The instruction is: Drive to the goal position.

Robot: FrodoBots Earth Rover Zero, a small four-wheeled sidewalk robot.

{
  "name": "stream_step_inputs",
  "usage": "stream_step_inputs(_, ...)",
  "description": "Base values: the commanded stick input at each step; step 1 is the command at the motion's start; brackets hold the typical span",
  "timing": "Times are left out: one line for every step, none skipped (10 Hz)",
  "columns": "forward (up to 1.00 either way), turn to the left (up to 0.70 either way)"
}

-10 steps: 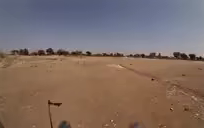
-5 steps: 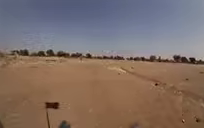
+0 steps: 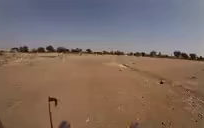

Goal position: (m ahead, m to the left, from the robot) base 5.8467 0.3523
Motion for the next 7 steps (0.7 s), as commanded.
stream_step_inputs(0.5, 0.0)
stream_step_inputs(0.5, 0.0)
stream_step_inputs(0.5, 0.0)
stream_step_inputs(0.5, 0.0)
stream_step_inputs(0.5, 0.0)
stream_step_inputs(0.5, 0.0)
stream_step_inputs(0.5, 0.0)
